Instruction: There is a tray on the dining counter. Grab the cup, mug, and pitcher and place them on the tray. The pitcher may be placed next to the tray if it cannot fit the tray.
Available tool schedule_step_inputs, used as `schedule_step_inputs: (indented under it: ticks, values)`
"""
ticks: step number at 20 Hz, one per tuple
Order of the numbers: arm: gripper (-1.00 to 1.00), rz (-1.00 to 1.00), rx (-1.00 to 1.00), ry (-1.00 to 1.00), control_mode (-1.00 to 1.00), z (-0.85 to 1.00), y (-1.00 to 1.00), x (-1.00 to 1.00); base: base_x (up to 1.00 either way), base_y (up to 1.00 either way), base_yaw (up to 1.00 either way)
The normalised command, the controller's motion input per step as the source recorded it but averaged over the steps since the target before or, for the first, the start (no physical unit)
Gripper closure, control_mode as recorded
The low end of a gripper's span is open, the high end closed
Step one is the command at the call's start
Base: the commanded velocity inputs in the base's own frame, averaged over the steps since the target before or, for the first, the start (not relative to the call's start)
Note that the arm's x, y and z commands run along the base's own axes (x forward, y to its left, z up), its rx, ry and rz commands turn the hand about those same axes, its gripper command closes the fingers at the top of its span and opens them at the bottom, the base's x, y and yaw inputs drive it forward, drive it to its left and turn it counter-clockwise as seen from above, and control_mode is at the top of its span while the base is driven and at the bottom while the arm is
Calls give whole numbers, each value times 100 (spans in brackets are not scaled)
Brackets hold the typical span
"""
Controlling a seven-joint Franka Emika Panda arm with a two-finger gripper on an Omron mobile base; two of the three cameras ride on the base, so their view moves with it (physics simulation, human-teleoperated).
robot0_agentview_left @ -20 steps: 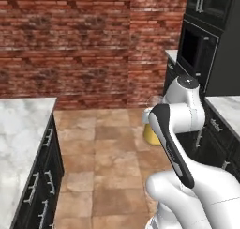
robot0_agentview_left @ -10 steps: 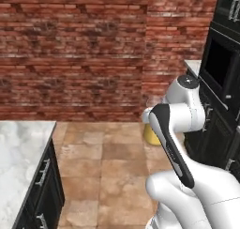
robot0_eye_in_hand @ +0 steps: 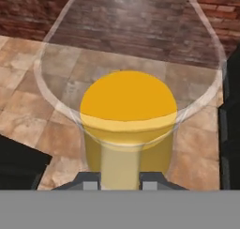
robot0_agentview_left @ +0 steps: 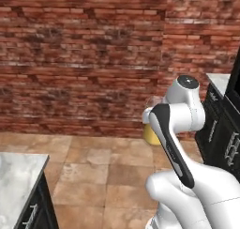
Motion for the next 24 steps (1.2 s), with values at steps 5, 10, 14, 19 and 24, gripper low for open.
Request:
schedule_step_inputs:
  ticks: [5,10,14,19,24]
  values:
    - [100,0,0,0,100,0,0,0,100,0,28]
    - [100,0,0,0,100,0,0,0,100,0,40]
    - [100,0,0,0,100,0,0,0,100,-2,56]
    - [100,0,0,0,100,0,0,0,97,-8,75]
    - [100,0,0,0,100,0,0,0,96,-3,78]
